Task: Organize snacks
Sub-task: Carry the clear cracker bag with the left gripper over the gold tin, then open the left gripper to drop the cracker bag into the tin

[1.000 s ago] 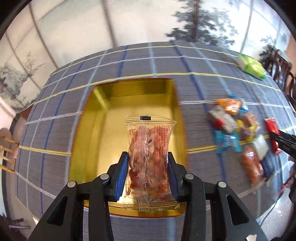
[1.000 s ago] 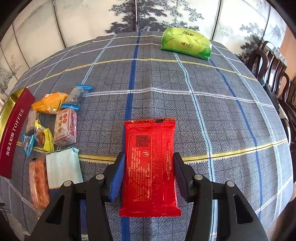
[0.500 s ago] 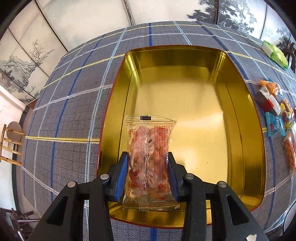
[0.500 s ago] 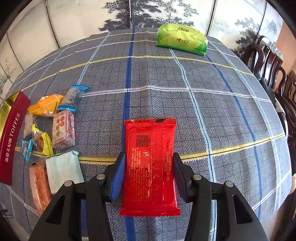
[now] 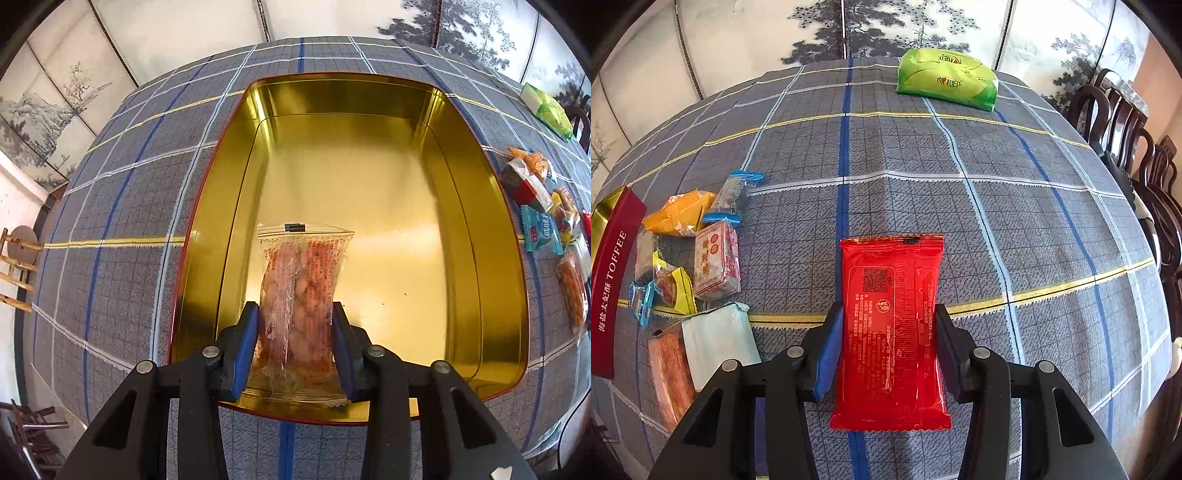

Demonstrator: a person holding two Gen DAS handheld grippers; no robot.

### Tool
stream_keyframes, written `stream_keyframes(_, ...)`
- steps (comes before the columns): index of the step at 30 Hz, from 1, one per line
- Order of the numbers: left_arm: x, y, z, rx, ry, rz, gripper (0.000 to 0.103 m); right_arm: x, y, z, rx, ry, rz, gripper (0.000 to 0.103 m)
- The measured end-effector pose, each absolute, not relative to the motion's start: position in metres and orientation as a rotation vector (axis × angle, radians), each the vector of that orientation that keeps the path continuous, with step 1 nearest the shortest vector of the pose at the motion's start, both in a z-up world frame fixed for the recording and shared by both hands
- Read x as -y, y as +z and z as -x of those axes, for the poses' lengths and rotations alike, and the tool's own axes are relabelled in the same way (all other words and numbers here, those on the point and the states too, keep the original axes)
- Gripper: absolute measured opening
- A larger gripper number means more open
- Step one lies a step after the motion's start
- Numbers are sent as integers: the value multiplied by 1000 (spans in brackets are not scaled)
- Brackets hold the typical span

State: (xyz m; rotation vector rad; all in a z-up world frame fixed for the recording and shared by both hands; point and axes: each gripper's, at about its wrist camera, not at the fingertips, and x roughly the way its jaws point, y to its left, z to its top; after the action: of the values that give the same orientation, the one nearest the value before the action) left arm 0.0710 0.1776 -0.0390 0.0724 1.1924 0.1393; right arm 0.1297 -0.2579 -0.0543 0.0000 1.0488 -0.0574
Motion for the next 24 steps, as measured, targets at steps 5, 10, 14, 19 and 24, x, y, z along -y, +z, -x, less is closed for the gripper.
stream_keyframes(5, -170, -38, -64, -1215, 160, -41, 34, 258, -53, -129, -1047, -63, -3, 47)
stream_keyframes(10, -162, -37, -56, -1228, 165, -5, 34, 257, -53, -128, -1040, -71, -7, 46)
stream_keyframes(14, -157, -37, -54, -1216, 161, -13, 36, 256, -53, -128, -1035, -75, -11, 45)
stream_keyframes(19, -157, -30, -54, -1190, 158, -13, 40, 259, -53, -128, -1030, -80, -32, 45)
stream_keyframes(24, -157, -23, -54, -1159, 148, -17, 58, 263, -52, -129, -1032, -77, -61, 45)
